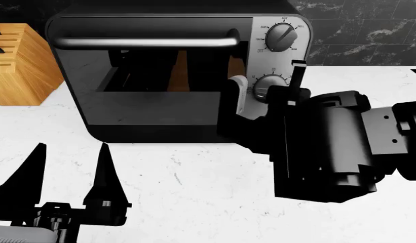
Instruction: Turn on the toaster oven by setting the timer.
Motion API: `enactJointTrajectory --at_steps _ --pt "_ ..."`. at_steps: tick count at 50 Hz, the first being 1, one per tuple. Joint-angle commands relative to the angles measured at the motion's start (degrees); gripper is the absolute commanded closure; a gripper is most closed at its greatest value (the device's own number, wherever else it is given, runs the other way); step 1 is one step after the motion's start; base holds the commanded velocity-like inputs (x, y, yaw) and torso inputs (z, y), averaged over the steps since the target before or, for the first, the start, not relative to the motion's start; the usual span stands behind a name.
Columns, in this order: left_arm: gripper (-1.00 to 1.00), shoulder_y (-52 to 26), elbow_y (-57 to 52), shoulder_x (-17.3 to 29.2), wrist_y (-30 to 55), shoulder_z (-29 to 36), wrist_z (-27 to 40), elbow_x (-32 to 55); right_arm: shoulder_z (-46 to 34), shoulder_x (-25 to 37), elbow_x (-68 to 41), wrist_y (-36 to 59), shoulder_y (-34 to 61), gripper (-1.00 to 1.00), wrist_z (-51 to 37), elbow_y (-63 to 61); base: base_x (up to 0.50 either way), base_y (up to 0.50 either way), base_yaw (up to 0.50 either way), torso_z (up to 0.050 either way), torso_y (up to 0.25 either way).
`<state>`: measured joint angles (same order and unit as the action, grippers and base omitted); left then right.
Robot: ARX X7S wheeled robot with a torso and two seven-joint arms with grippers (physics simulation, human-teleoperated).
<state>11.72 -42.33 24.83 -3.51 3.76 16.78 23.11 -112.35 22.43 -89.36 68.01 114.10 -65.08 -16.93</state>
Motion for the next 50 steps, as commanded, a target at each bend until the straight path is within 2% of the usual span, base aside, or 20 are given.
enactJointTrajectory --at_steps 1,50 --pt "-1.0 -0.13 0.16 0.15 -0.07 0.08 0.13 0.13 2.39 2.15 -1.43 -2.35 -0.07 1.0 -1.72 -0.36 0.0 0.0 0.0 0.0 0.0" --pt "-1.0 -0.08 0.05 0.78 -0.46 0.29 0.92 0.42 12.93 12.71 -2.97 -17.07 -3.07 1.0 -5.72 -2.19 0.0 0.0 0.0 0.0 0.004"
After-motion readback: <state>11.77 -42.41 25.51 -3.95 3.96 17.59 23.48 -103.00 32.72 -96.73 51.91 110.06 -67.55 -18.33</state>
